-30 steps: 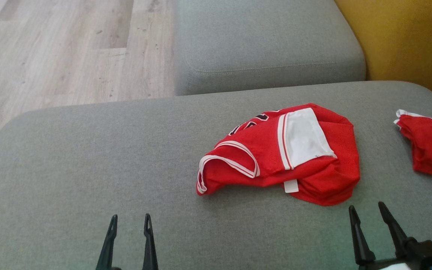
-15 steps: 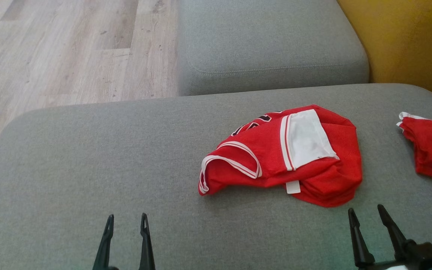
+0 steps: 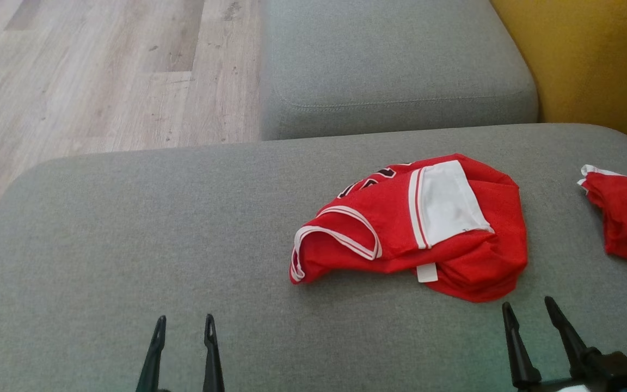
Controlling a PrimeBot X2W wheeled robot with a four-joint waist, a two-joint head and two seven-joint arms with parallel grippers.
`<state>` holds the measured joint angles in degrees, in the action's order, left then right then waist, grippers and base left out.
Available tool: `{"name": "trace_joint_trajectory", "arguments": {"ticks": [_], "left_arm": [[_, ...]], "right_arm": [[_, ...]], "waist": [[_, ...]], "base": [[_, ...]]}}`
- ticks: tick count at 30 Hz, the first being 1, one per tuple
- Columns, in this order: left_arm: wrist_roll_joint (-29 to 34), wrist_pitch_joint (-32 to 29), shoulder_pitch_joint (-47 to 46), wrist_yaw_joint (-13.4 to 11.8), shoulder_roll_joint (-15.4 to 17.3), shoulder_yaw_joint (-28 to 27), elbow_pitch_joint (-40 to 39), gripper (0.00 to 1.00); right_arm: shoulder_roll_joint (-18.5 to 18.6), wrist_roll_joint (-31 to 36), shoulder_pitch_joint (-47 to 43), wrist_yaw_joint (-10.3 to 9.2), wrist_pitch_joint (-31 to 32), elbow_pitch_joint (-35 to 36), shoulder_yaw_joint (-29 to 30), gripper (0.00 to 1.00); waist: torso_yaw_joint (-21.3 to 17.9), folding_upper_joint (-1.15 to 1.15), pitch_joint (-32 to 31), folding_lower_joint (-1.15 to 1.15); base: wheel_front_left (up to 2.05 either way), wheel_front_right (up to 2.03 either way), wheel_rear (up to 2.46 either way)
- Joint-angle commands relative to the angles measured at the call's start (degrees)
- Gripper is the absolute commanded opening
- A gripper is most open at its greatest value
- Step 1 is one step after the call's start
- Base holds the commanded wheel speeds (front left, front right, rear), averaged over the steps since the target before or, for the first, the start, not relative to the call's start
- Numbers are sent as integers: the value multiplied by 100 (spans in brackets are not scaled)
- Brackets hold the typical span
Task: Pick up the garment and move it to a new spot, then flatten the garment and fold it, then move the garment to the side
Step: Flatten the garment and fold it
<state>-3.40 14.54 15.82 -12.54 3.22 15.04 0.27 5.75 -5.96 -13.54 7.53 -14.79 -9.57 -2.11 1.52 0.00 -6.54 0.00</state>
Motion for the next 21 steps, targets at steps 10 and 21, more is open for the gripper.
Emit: {"name": "trace_joint_trajectory", "arguments": {"ticks": [10, 21], "left_arm": [[127, 46, -471, 454, -35, 369, 268, 100], [-475, 46, -2374, 861, -35, 1939, 1727, 100]], "right_arm": [[141, 59, 324, -4, -21, 222, -319, 100], [425, 17, 578, -4, -21, 261, -586, 100]], "waist": [[-155, 0, 161, 0], [-782, 0, 658, 0]], "base": [[0, 0, 0], [0, 0, 0]]}}
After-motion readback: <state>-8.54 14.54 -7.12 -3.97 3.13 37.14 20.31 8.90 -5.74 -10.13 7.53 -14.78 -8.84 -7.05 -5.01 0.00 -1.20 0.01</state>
